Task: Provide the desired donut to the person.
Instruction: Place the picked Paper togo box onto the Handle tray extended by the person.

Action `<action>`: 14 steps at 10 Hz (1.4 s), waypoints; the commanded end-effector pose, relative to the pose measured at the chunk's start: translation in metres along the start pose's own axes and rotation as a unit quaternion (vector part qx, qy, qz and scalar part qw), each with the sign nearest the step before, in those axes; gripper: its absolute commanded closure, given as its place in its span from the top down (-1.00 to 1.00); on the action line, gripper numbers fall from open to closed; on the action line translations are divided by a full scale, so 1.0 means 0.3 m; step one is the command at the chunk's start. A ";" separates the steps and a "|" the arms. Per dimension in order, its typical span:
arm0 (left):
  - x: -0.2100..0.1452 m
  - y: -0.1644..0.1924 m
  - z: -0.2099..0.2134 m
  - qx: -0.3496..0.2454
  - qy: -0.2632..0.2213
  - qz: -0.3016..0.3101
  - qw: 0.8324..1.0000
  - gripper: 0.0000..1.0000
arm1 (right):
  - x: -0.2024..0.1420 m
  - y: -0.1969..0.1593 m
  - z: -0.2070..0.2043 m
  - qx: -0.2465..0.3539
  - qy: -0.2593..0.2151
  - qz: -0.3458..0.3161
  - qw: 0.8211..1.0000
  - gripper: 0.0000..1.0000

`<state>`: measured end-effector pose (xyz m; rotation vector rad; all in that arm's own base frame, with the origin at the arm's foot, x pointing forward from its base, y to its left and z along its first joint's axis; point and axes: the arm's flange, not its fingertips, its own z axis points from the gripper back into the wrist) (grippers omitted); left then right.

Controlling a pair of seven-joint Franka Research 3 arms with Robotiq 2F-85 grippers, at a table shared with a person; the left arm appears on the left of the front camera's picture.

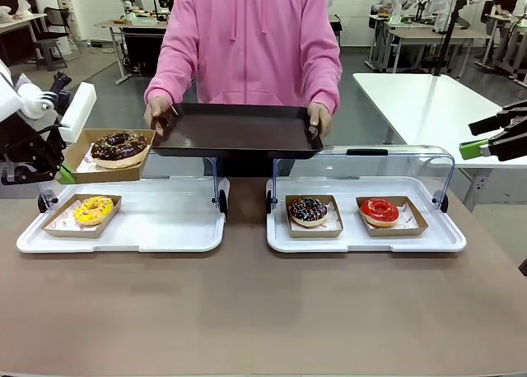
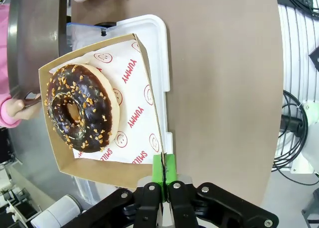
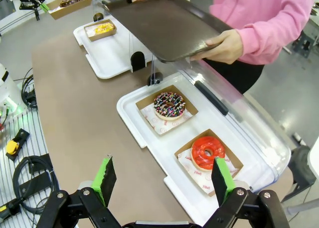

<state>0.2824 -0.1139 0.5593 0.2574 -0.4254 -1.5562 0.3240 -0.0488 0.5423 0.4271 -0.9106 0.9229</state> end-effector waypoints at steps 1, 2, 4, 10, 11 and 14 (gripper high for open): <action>0.009 -0.005 0.005 0.005 0.011 0.006 1.000 -1.00 | -0.001 -0.005 -0.005 0.004 -0.005 0.001 1.000 1.00; 0.009 -0.005 0.005 0.005 0.011 0.006 1.000 -1.00 | -0.001 -0.005 -0.005 0.004 -0.005 0.001 1.000 1.00; 0.009 -0.005 0.005 0.005 0.011 0.006 1.000 -1.00 | -0.001 -0.005 -0.005 0.004 -0.005 0.001 1.000 1.00; 0.009 -0.005 0.005 0.005 0.011 0.006 1.000 -1.00 | -0.001 -0.005 -0.005 0.004 -0.005 0.001 1.000 1.00; 0.009 -0.005 0.005 0.005 0.011 0.006 1.000 -1.00 | -0.001 -0.005 -0.005 0.004 -0.005 0.001 1.000 1.00; 0.009 -0.005 0.005 0.005 0.011 0.006 1.000 -1.00 | -0.001 -0.005 -0.005 0.004 -0.005 0.001 1.000 1.00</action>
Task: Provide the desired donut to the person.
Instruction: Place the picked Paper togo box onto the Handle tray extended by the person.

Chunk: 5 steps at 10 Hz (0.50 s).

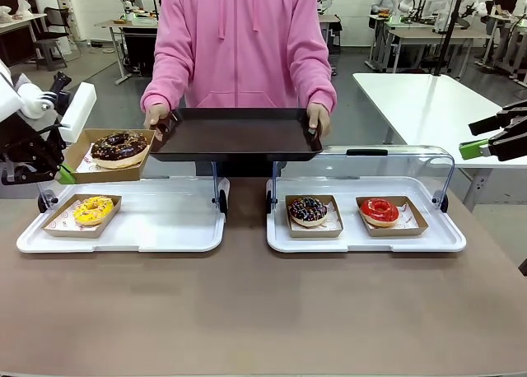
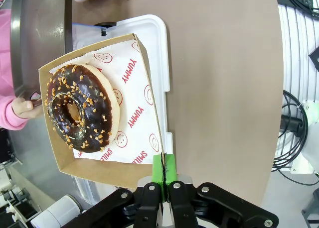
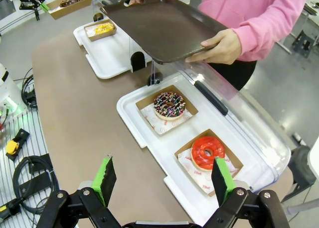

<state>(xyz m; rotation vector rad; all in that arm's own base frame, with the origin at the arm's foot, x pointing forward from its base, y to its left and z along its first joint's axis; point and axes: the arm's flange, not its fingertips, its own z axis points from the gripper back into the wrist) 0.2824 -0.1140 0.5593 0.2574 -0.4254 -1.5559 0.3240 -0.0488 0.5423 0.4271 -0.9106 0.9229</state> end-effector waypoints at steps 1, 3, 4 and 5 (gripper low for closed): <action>0.009 -0.005 0.005 0.005 0.011 0.006 1.000 -1.00 | -0.001 -0.005 -0.005 0.004 -0.005 0.001 1.000 1.00; 0.009 -0.005 0.005 0.005 0.011 0.006 1.000 -1.00 | -0.001 -0.005 -0.005 0.004 -0.005 0.001 1.000 1.00; 0.009 -0.005 0.005 0.005 0.011 0.006 1.000 -1.00 | -0.001 -0.005 -0.005 0.004 -0.005 0.001 1.000 1.00; 0.000 0.000 0.000 0.000 0.000 0.000 1.000 -0.96 | -0.001 -0.005 -0.005 0.004 -0.005 0.001 1.000 1.00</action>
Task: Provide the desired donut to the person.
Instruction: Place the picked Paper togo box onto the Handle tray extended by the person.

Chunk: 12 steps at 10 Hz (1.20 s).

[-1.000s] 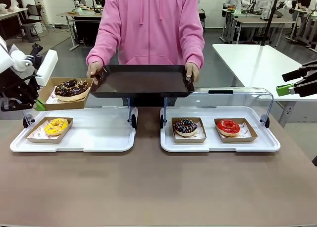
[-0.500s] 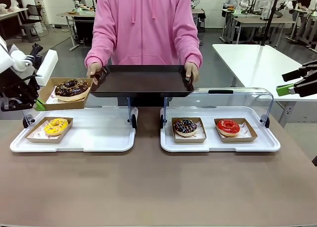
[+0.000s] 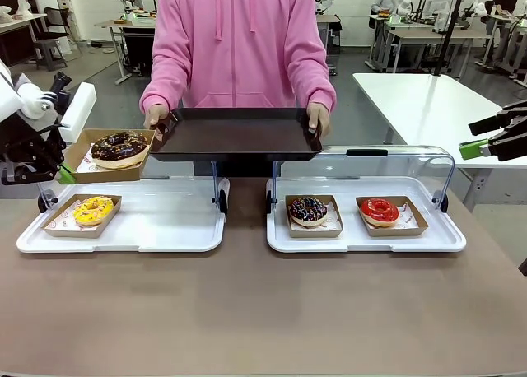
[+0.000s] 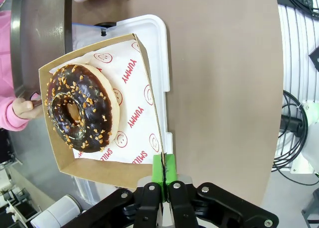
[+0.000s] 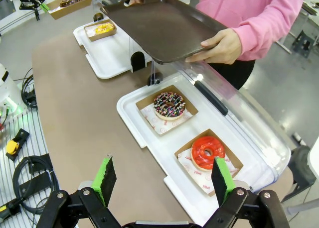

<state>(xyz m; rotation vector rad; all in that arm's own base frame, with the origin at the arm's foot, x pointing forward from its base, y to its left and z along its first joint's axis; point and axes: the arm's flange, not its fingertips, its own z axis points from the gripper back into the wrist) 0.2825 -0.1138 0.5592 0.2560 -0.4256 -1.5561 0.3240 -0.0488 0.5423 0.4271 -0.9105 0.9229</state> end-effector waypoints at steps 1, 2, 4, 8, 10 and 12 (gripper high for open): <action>0.022 0.080 0.024 -0.002 0.002 -0.012 1.000 -0.96 | -0.001 -0.005 -0.005 0.004 -0.005 0.001 1.000 1.00; 0.047 0.165 0.045 -0.017 -0.002 -0.002 1.000 -0.96 | -0.001 -0.005 -0.005 0.004 -0.005 0.001 1.000 1.00; 0.075 0.373 0.055 -0.041 -0.011 0.018 0.999 -0.96 | -0.001 -0.005 -0.005 0.004 -0.005 0.001 1.000 1.00; 0.157 0.719 -0.110 -0.067 -0.010 -0.014 0.998 -0.96 | -0.001 -0.005 -0.005 0.004 -0.005 0.001 1.000 1.00; 0.204 0.816 -0.208 -0.077 -0.016 -0.042 0.996 -0.96 | -0.001 -0.005 -0.005 0.004 -0.005 0.001 1.000 1.00; 0.272 0.863 -0.328 -0.087 -0.014 -0.063 0.994 -0.96 | -0.001 -0.005 -0.005 0.004 -0.005 0.001 1.000 1.00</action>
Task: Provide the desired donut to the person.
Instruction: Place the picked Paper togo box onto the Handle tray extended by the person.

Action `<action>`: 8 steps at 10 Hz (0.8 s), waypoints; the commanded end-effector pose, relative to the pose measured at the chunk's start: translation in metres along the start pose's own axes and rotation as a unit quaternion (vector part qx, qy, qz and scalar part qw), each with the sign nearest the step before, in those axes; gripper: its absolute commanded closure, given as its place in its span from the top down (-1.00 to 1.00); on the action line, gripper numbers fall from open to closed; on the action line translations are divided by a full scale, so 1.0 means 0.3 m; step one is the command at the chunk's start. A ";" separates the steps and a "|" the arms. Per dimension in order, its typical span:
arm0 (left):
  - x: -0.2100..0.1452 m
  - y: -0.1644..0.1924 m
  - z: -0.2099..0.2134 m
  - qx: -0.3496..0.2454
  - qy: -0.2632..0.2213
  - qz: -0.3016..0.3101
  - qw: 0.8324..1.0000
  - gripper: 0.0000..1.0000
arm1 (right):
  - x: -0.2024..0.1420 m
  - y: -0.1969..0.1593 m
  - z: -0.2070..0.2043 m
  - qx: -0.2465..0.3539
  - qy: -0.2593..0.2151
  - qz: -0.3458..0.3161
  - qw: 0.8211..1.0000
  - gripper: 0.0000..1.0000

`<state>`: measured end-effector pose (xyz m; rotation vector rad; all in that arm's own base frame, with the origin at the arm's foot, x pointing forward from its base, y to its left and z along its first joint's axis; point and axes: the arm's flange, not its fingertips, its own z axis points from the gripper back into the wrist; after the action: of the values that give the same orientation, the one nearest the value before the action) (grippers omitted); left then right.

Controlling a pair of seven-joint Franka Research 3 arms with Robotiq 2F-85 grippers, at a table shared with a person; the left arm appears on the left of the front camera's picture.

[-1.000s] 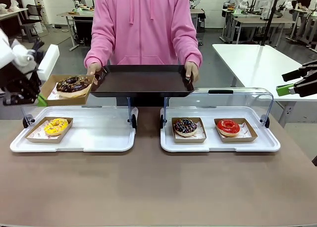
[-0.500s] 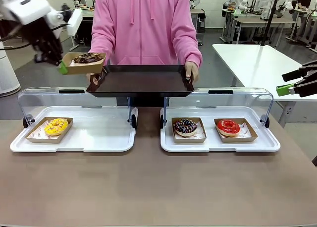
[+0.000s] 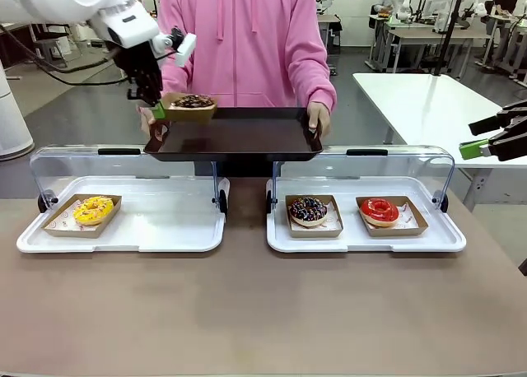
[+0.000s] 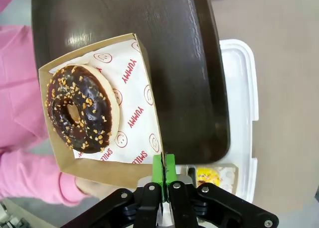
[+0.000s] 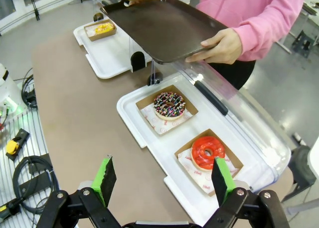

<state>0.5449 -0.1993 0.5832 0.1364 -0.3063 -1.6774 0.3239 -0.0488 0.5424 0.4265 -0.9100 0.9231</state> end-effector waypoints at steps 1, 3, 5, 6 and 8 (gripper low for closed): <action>0.022 0.053 -0.039 -0.019 -0.018 -0.027 0.999 -0.96 | -0.002 -0.006 -0.005 0.004 -0.005 0.001 1.000 1.00; 0.023 0.062 -0.099 -0.031 -0.015 -0.022 0.999 -0.96 | -0.002 -0.006 -0.005 0.004 -0.005 0.001 1.000 1.00; 0.027 0.064 -0.119 -0.030 -0.018 -0.016 0.999 -0.96 | -0.002 -0.006 -0.005 0.004 -0.005 0.001 1.000 1.00; 0.027 0.067 -0.129 -0.029 -0.021 -0.011 0.999 -0.96 | -0.002 -0.006 -0.005 0.004 -0.005 0.001 1.000 1.00; 0.017 0.080 -0.143 -0.041 -0.034 0.000 0.999 -0.84 | -0.002 -0.006 -0.005 0.004 -0.005 0.001 1.000 1.00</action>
<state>0.5715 -0.2133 0.5455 0.0699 -0.2721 -1.6978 0.3239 -0.0487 0.5424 0.4264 -0.9099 0.9232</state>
